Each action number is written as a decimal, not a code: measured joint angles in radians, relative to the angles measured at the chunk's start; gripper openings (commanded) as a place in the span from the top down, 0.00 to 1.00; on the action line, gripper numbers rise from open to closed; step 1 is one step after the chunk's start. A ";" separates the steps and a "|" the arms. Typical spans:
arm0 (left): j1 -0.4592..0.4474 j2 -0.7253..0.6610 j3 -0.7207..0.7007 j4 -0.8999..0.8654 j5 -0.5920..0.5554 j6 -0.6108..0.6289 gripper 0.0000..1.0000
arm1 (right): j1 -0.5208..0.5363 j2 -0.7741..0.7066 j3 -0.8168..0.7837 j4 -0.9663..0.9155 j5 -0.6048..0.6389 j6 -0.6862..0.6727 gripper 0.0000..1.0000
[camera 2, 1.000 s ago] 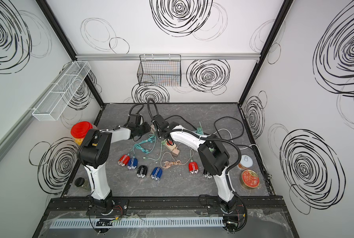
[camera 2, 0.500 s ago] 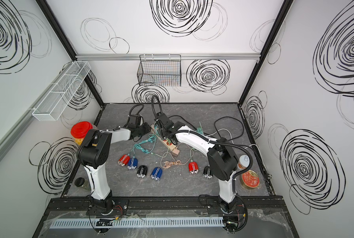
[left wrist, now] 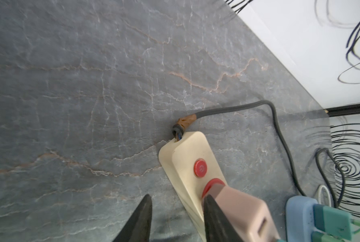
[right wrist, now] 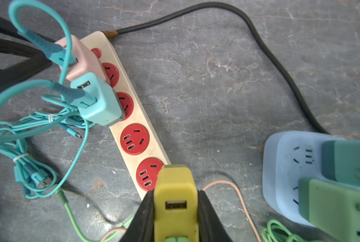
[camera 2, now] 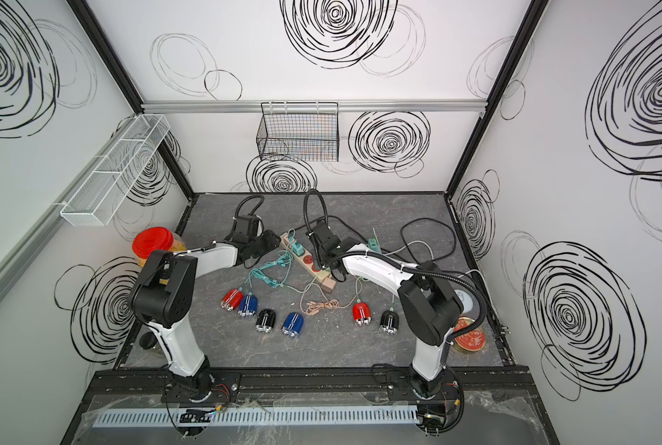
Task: Unplug the electric shaver
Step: Place the plug at the center of the board.
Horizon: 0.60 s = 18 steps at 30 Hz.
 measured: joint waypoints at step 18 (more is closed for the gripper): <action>0.003 -0.150 -0.044 -0.023 -0.021 0.001 0.52 | 0.031 -0.195 -0.212 0.119 -0.087 0.233 0.73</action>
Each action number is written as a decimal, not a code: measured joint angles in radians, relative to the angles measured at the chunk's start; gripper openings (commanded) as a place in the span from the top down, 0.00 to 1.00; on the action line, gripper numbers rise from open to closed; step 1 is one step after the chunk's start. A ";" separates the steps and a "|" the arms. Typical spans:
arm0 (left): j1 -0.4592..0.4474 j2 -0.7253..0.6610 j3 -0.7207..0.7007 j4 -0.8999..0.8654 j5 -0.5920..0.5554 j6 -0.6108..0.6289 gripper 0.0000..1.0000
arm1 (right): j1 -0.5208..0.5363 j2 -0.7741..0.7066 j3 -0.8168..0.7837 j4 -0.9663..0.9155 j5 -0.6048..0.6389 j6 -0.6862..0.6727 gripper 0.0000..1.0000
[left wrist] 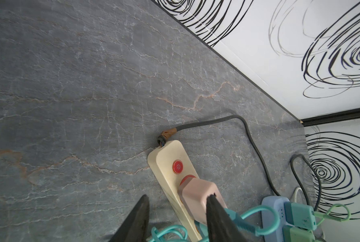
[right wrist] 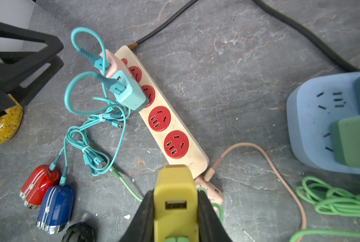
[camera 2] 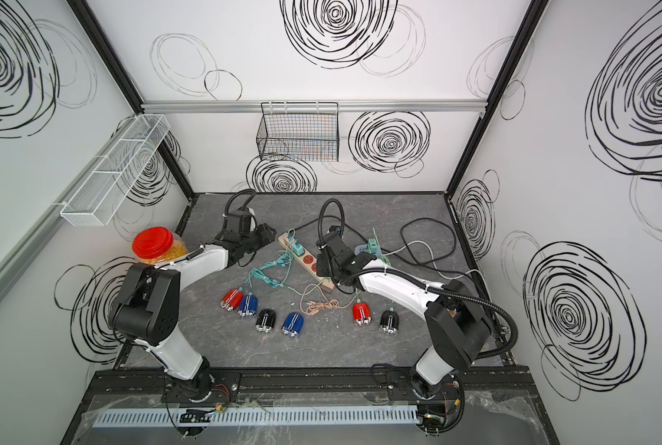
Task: Unplug the electric shaver
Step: Place the plug at the center of the board.
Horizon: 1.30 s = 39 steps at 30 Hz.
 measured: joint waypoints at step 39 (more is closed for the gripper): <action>-0.427 -0.048 -0.161 -0.015 -0.038 0.071 0.44 | 0.085 -0.403 -0.444 0.154 -0.027 0.383 0.73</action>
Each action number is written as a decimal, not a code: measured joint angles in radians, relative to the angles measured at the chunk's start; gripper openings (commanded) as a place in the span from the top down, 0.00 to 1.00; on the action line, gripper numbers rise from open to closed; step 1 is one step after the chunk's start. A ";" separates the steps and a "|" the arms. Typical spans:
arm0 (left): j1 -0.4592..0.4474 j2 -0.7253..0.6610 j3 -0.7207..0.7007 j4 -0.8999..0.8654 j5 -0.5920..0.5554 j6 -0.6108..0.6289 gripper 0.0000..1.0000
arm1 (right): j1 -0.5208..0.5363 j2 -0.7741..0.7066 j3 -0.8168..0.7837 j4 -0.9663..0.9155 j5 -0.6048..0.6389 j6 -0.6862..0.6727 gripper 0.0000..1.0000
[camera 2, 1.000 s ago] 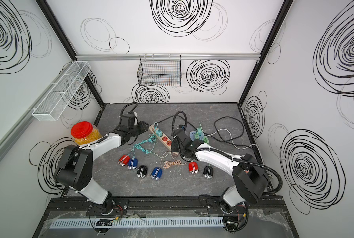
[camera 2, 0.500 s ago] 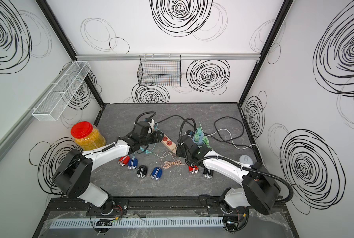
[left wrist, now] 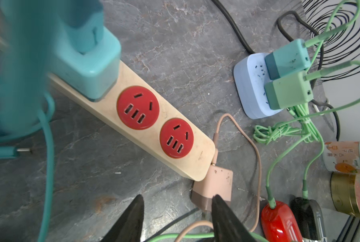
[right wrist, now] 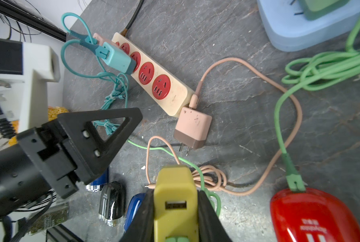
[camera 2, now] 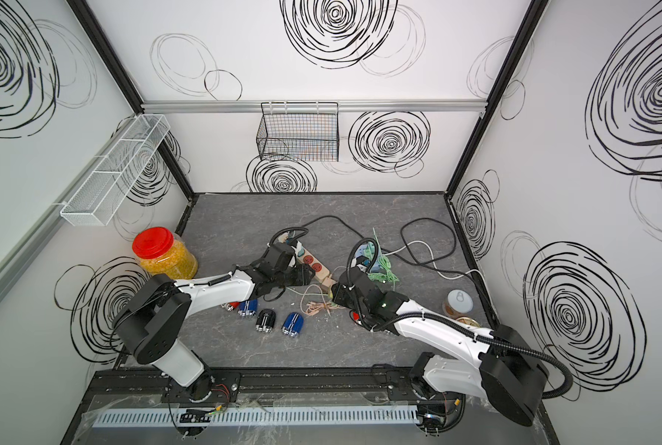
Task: Unplug the electric shaver
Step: Place the plug at the center of the board.
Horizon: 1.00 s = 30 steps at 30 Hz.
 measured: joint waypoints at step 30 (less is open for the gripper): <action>-0.010 0.075 0.000 0.006 -0.040 0.034 0.43 | 0.075 -0.072 -0.224 0.114 -0.125 0.185 0.71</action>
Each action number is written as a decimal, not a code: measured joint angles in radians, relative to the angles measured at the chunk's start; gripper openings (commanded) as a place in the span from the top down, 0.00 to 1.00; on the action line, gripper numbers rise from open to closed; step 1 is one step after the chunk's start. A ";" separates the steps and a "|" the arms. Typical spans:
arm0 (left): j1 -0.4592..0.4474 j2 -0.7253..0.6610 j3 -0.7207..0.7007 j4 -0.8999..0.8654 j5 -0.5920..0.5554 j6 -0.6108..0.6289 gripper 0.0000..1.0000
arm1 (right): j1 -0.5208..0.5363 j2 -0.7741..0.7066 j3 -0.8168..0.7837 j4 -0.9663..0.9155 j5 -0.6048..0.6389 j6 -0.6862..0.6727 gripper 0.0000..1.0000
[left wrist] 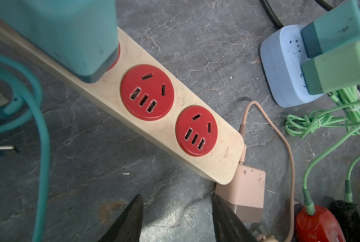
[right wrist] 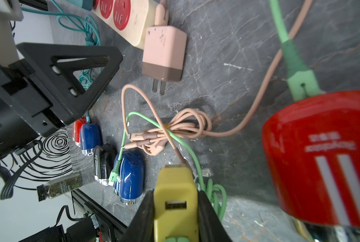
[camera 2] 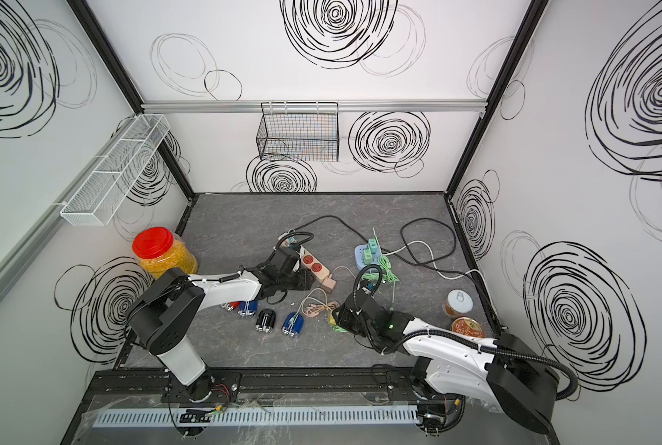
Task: Unplug the electric shaver
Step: Place the plug at the center of the board.
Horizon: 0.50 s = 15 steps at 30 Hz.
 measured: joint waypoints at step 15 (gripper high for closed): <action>-0.001 0.000 0.000 0.001 -0.003 0.000 0.43 | -0.033 0.092 -0.015 0.105 -0.096 -0.016 0.64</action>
